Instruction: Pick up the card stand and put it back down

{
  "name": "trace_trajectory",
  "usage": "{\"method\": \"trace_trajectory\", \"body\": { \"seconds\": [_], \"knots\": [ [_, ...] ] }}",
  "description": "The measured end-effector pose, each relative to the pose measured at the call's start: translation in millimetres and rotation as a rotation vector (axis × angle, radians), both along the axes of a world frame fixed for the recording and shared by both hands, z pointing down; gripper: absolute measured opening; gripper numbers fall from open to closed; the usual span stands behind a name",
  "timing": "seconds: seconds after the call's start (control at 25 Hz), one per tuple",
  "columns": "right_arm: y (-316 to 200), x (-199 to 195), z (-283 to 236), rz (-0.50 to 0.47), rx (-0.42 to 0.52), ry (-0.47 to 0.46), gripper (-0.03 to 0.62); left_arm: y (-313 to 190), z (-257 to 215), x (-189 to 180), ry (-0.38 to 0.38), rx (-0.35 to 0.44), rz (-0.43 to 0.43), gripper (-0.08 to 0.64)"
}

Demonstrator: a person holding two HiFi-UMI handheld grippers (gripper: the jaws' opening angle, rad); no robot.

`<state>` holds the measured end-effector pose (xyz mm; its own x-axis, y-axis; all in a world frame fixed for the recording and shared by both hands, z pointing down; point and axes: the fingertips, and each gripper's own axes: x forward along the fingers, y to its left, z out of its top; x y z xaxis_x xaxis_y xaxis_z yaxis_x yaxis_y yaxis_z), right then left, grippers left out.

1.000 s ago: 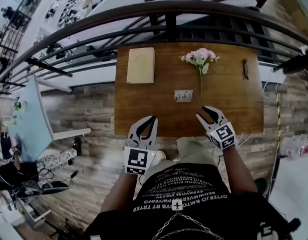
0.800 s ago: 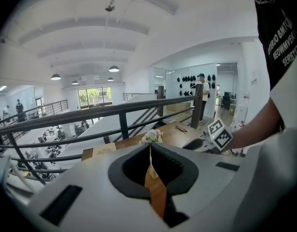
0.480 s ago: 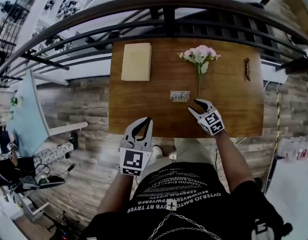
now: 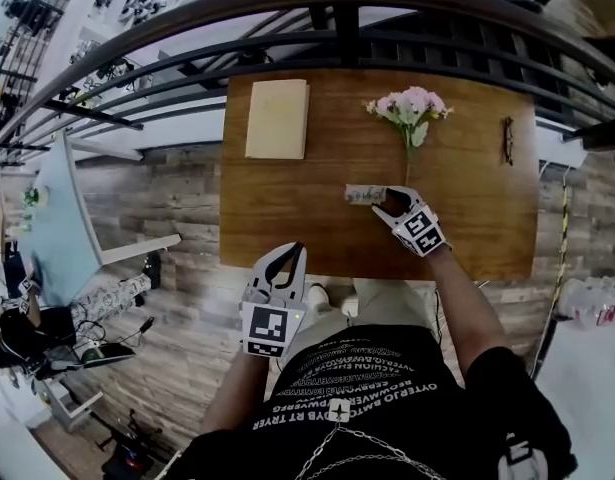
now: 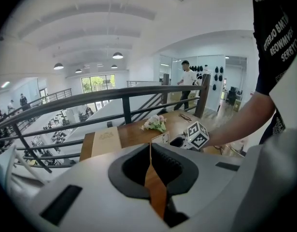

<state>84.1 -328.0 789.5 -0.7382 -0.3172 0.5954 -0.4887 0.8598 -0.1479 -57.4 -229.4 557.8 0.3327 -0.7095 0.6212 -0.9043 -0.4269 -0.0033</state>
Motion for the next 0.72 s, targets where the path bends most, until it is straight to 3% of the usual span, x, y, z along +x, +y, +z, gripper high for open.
{"method": "trace_trajectory", "body": {
  "seconds": [0.2, 0.48, 0.72],
  "knots": [
    [-1.9, -5.6, 8.0, -0.02, 0.015, 0.01, 0.223, 2.0, 7.9, 1.0, 0.003, -0.026, 0.002, 0.034],
    [1.1, -7.8, 7.2, -0.031, 0.041, 0.003, 0.169, 3.1, 5.9, 2.3, 0.006, -0.026, 0.018, 0.034],
    [16.0, -10.1, 1.2, -0.004, -0.04, -0.038, 0.166, 8.0, 0.3, -1.9, 0.009, -0.012, 0.032, 0.034]
  ]
}}
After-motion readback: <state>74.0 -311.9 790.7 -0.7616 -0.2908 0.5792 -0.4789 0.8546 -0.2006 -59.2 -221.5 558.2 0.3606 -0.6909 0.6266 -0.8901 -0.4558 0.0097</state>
